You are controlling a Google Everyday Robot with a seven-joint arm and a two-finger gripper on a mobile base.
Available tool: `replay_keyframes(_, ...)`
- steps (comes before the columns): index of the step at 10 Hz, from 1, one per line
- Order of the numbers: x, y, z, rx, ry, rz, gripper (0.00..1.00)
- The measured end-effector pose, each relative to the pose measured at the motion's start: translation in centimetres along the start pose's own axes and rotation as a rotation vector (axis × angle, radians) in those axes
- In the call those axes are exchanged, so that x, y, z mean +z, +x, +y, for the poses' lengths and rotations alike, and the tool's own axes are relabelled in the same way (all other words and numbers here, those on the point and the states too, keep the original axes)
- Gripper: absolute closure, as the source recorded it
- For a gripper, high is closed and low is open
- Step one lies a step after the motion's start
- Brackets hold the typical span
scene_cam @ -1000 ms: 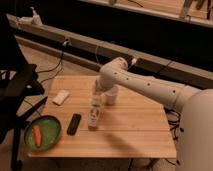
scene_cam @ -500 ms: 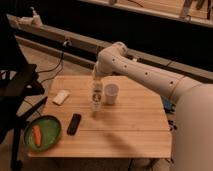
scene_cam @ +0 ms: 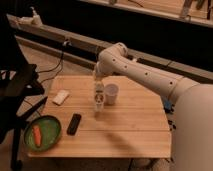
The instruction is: Stand the bottle upright
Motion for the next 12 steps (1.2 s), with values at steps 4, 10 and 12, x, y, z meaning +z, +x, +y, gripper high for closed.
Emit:
replay_keyframes(4,0.4,-1.0,0.3,-0.002,-0.008,-0.033,0.96)
replay_keyframes(10,1.8,-0.3,1.6,-0.046,-0.030,-0.112,1.00)
replay_keyframes(12,2.1,-0.4,1.3,-0.057,-0.026,-0.131,1.00)
